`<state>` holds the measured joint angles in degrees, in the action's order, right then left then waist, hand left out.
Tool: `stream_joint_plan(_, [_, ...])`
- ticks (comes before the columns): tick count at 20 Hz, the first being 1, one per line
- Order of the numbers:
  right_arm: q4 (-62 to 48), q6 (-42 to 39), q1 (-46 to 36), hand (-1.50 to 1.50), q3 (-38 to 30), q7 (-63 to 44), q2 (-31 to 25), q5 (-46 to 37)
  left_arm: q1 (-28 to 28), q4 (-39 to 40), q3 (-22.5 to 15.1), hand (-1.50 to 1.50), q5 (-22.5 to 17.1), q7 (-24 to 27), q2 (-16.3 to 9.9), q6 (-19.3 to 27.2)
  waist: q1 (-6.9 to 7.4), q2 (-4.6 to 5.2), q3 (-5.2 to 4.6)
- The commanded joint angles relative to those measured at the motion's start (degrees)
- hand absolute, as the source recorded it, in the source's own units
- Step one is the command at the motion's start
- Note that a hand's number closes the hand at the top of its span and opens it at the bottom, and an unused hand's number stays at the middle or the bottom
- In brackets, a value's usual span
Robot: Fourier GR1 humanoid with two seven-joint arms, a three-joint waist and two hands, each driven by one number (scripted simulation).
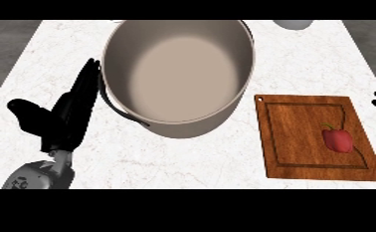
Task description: Pick the bell pepper from the cutting board and place it in the pot
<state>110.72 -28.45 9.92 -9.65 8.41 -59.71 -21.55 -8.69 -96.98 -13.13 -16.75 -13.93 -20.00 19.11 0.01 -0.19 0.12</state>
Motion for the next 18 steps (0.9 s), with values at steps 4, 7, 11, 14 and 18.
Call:
stream_joint_plan(4, [-2.29, 0.66, -0.25, -1.5, 5.41, -1.64, 4.61, -11.56, 1.92, 0.32, -0.78, 0.0, 2.39, -0.68, 2.35, -0.67, 0.04, 0.18, -0.1])
stream_joint_plan(7, [-4.88, -0.7, -0.36, -1.5, 2.9, 0.76, 4.05, -13.82, 0.75, 0.23, 1.62, 0.0, 1.08, -1.31, 2.22, -3.06, -0.21, 0.16, -0.12])
stream_joint_plan(11, [-5.04, 1.94, -1.55, -1.5, 6.0, -0.84, 10.89, -18.18, 1.32, 1.47, 2.56, 0.0, 1.91, -0.9, 2.94, -4.75, -0.08, 0.2, -0.11])
stream_joint_plan(14, [-4.47, 3.68, -0.23, -1.5, 6.44, -0.02, 13.7, -20.49, 1.1, -0.92, 0.33, 0.0, 5.11, -3.64, 5.62, -1.26, -0.23, 0.14, -0.1])
stream_joint_plan(18, [-0.57, 0.42, 1.28, -1.5, 3.06, 0.82, 15.07, -20.79, 2.37, -1.01, 3.09, 0.0, 4.53, -2.88, 5.29, -4.68, -0.31, 0.11, -0.12])
